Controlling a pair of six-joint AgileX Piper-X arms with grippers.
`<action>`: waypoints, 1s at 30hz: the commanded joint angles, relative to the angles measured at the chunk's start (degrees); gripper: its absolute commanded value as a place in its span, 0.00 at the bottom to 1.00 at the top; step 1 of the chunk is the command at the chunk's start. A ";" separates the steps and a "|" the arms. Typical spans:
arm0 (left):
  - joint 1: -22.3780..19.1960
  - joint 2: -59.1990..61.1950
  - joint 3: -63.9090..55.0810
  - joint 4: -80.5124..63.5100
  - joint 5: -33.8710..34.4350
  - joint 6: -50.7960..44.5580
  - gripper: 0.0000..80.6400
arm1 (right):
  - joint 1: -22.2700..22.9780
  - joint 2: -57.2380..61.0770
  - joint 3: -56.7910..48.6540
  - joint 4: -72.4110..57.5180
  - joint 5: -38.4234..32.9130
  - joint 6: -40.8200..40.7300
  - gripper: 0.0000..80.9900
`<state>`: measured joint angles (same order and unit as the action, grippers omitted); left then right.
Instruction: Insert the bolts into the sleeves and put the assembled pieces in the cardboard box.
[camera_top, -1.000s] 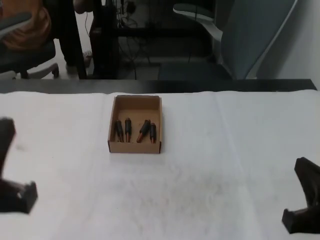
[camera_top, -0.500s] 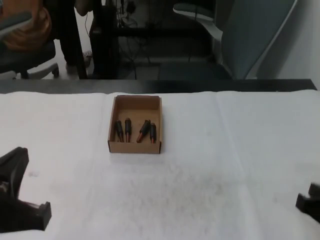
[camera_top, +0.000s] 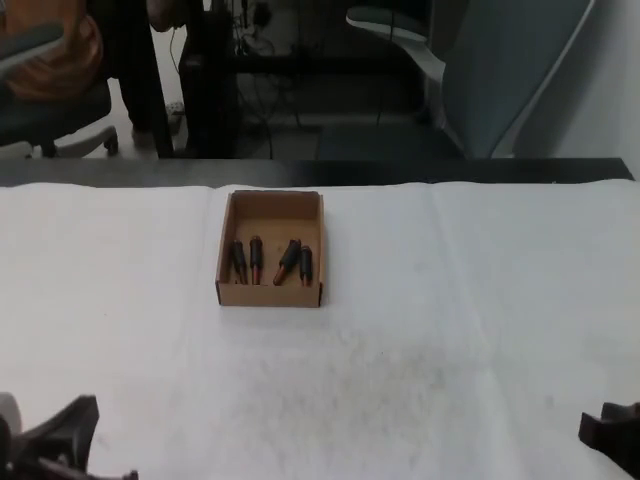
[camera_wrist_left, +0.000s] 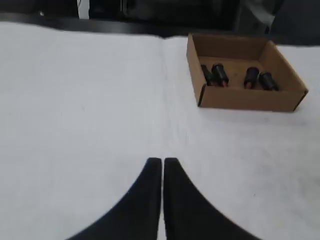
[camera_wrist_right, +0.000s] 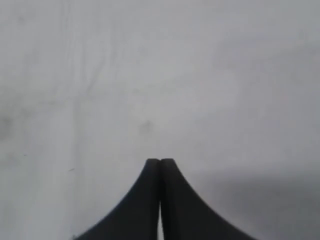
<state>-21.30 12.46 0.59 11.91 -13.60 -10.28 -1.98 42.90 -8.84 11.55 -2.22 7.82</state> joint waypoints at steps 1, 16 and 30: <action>0.16 -0.19 -0.59 -3.70 -0.29 -0.86 0.02 | -0.28 0.20 1.27 -3.06 -2.49 -4.01 0.01; 0.16 -0.19 -0.59 -3.49 2.18 6.45 0.02 | -0.01 -0.34 8.84 -27.72 -1.69 -3.54 0.01; 0.16 -0.19 -0.59 -2.72 2.18 6.39 0.02 | -0.01 -0.34 8.84 -27.72 -1.52 -3.54 0.01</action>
<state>-21.30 12.46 0.59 9.21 -11.50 -3.87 -1.98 42.90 0.45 -15.05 -3.95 4.35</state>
